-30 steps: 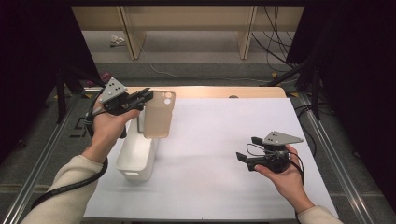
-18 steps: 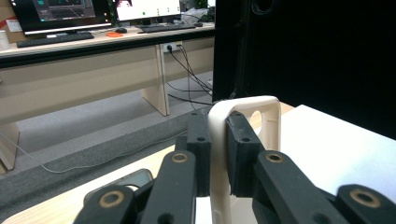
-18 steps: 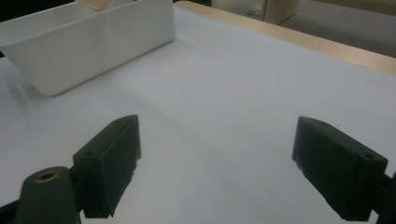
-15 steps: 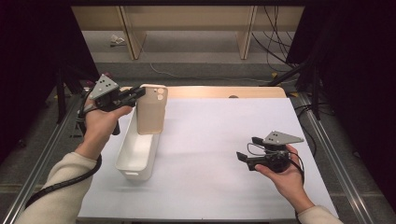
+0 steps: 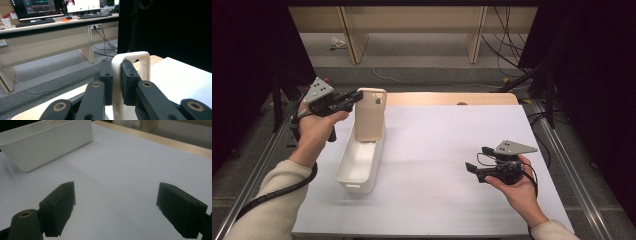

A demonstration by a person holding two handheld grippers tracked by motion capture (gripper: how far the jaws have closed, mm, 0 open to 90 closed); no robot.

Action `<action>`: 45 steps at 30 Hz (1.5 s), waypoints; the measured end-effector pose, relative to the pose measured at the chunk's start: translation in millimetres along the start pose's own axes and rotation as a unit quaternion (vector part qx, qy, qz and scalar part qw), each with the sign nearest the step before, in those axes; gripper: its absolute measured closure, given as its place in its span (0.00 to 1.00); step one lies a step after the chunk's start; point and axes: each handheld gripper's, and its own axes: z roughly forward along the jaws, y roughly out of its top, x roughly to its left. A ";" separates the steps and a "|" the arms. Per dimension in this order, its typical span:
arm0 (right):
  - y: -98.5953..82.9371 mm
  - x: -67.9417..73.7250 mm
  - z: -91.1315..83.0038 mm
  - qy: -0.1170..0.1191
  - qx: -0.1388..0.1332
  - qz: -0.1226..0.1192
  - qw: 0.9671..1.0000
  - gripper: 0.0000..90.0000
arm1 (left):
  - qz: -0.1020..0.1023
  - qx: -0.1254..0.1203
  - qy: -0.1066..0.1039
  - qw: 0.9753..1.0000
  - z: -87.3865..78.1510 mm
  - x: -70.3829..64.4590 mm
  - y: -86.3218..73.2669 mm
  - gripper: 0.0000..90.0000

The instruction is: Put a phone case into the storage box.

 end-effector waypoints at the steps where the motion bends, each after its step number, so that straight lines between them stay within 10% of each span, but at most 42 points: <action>1: 0.0 -0.1 0.0 0.001 -0.001 0.000 1.000 0.18 | -0.001 -0.002 0.001 1.000 0.7 0.9 -0.6 0.90; 45: 0.6 -0.7 -1.3 -0.002 -0.003 -0.002 1.000 0.18 | -0.001 -0.009 0.015 1.000 24.5 40.9 -22.9 0.90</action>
